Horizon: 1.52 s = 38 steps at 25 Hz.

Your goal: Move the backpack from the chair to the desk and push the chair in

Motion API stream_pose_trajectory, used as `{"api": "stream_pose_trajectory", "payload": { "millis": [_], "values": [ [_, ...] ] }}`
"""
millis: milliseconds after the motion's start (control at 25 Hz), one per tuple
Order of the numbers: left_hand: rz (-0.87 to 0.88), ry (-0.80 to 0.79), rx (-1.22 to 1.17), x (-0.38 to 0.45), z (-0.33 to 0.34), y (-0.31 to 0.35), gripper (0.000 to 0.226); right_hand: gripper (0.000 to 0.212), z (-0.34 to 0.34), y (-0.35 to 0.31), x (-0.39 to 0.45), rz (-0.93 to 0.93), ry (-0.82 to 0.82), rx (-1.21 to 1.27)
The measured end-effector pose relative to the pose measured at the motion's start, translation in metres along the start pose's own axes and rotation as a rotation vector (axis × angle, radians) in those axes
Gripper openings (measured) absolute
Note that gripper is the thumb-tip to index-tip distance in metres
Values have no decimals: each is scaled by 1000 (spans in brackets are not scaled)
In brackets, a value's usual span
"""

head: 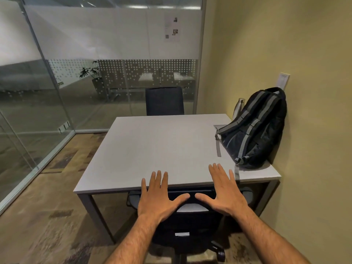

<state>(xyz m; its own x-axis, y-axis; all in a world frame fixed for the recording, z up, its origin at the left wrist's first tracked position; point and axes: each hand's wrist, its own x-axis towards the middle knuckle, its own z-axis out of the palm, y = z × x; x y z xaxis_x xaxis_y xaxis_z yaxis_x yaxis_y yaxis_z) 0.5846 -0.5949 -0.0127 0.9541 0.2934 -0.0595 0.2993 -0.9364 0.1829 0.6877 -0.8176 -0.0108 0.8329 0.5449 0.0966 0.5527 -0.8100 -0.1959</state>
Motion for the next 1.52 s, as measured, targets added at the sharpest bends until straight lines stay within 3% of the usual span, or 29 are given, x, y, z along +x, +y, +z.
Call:
{"api": "stream_pose_trajectory", "payload": {
  "millis": [720,1280,1520],
  "values": [
    [-13,30,0,119,-3,3,122,122,6,39,117,-25,-8,25],
    [1,64,-38,126,-3,10,117,113,2,48,127,-61,-26,33],
    [80,124,-29,115,-10,9,109,103,-11,39,117,-67,57,53]
  ]
}}
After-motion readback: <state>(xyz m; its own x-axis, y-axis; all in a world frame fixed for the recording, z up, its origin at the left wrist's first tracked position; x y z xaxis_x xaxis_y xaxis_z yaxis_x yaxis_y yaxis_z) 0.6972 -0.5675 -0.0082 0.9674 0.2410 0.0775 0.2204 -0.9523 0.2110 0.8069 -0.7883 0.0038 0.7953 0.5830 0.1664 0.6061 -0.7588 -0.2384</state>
